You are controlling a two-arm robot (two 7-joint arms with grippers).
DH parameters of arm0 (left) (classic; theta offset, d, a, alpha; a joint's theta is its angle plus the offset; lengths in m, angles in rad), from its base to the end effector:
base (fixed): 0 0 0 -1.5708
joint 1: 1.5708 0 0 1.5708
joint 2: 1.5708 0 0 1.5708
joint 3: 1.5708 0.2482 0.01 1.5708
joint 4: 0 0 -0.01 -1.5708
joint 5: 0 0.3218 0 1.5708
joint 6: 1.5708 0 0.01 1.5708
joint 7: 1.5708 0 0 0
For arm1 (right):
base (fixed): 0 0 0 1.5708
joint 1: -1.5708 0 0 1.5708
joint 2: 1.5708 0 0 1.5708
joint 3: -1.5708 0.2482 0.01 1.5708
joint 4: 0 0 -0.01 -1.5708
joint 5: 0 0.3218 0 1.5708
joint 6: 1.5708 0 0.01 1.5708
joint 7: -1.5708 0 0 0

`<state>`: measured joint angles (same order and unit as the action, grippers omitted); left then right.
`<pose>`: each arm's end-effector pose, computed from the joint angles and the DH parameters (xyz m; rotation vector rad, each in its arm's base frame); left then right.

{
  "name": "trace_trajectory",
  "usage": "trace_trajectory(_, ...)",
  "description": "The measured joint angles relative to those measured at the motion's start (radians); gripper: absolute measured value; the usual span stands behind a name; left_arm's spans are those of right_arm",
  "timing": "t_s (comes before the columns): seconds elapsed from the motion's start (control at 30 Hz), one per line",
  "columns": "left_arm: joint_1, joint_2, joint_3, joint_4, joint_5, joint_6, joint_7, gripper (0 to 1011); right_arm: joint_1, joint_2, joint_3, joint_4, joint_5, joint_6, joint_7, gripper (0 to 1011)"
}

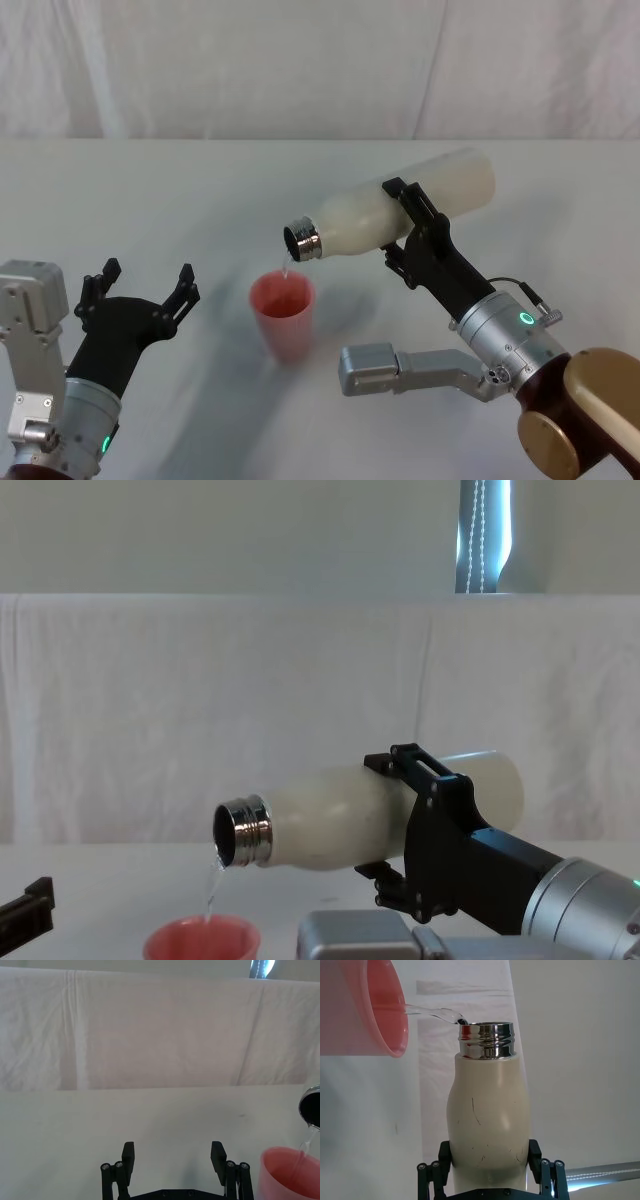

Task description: Grasp the thermos with one hand and pour water into the cup lid.

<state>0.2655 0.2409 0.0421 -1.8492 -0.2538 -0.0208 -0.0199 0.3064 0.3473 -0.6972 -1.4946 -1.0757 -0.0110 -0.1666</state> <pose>0.2765 0.0262 -0.2461 -0.0380 0.0141 1.4461 0.3513 0.1089 -0.2463 -0.6400 -1.4620 -0.8430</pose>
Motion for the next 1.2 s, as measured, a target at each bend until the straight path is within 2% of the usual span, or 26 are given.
trace_trajectory(1.2, 0.000, 0.000, 0.000, 0.000, 0.000, 0.000, 0.000, 1001, 0.003, 0.005, -0.002, -0.004, -0.004, 0.001, 0.004, 951)
